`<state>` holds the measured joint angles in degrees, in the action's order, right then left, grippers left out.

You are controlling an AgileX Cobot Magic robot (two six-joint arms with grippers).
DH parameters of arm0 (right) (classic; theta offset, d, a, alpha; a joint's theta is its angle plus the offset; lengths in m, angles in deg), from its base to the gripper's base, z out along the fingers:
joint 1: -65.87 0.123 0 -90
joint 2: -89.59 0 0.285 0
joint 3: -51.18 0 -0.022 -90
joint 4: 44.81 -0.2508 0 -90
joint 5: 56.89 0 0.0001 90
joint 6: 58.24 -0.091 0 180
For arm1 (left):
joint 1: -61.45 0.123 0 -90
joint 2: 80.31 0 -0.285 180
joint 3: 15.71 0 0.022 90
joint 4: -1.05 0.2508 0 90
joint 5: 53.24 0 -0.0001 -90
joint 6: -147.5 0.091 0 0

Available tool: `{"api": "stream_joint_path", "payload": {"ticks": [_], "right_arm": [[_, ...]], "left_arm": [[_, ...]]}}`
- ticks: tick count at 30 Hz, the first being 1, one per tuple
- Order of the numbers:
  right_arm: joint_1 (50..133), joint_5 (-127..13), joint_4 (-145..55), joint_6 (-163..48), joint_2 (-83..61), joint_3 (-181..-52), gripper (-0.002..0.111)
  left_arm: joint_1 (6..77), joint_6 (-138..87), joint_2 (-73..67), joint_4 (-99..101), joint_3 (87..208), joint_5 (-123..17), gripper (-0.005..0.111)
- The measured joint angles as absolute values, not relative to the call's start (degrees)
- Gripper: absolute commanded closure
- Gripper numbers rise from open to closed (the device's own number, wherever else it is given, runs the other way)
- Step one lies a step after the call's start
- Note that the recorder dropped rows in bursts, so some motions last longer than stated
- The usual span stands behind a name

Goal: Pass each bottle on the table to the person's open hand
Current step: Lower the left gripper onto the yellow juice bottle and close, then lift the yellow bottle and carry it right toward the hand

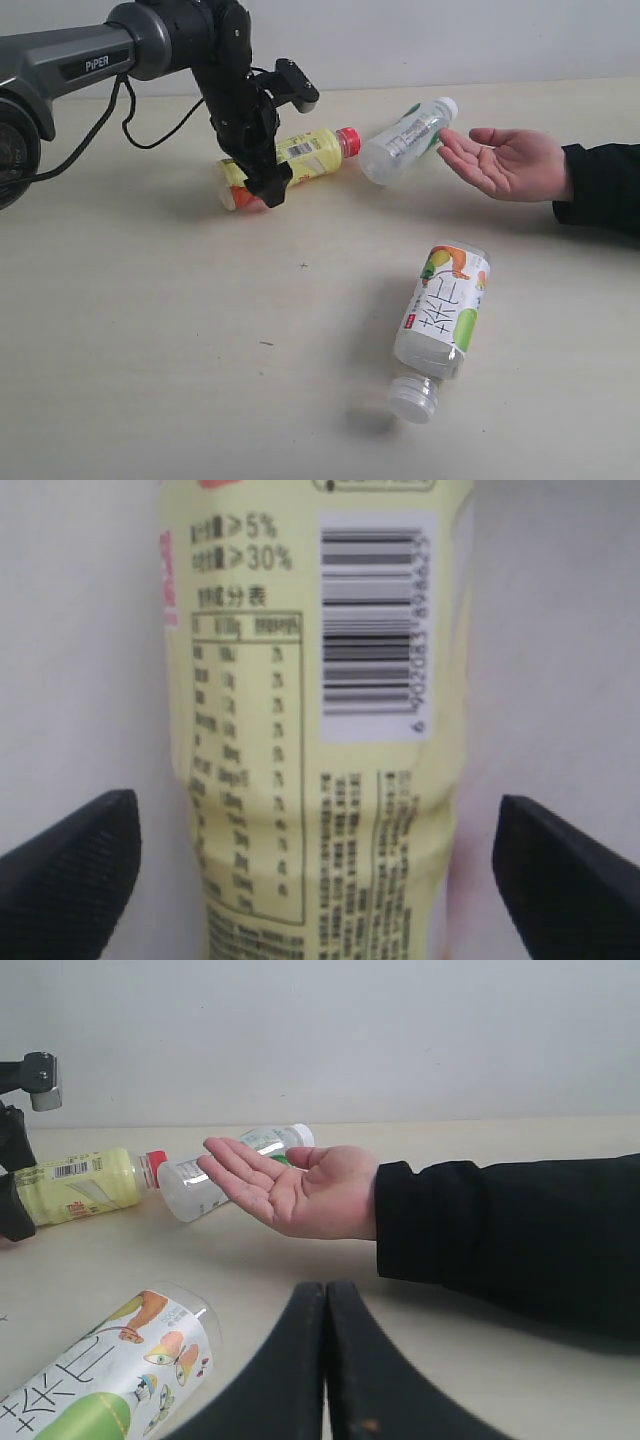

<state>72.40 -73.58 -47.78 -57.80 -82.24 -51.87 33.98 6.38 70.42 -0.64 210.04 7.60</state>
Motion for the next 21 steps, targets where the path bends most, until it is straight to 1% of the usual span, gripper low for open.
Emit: {"api": "stream_joint_path", "payload": {"ticks": [10, 12, 13, 15, 17, 21], "right_arm": [[72.4, -73.6, -47.8, -57.8, -82.2, -51.9, 0.108], [72.4, -73.6, -47.8, -57.8, -82.2, -51.9, 0.108], [72.4, -73.6, -47.8, -57.8, -82.2, -51.9, 0.108], [72.4, -73.6, -47.8, -57.8, -82.2, -51.9, 0.108], [72.4, -73.6, -47.8, -57.8, -82.2, -51.9, 0.108], [72.4, -73.6, -47.8, -57.8, -82.2, -51.9, 0.108]], "left_arm": [[34.0, 6.1, 70.4, -0.4, 210.0, 7.6, 0.016], [34.0, 6.1, 70.4, -0.4, 210.0, 7.9, 0.019], [34.0, 6.1, 70.4, -0.4, 210.0, 7.9, 0.022], [34.0, 6.1, 70.4, -0.4, 210.0, 8.2, 0.031], [34.0, 6.1, 70.4, -0.4, 210.0, 8.4, 0.047], [34.0, 5.0, 70.4, -0.1, 210.0, 8.9, 0.088]]}}
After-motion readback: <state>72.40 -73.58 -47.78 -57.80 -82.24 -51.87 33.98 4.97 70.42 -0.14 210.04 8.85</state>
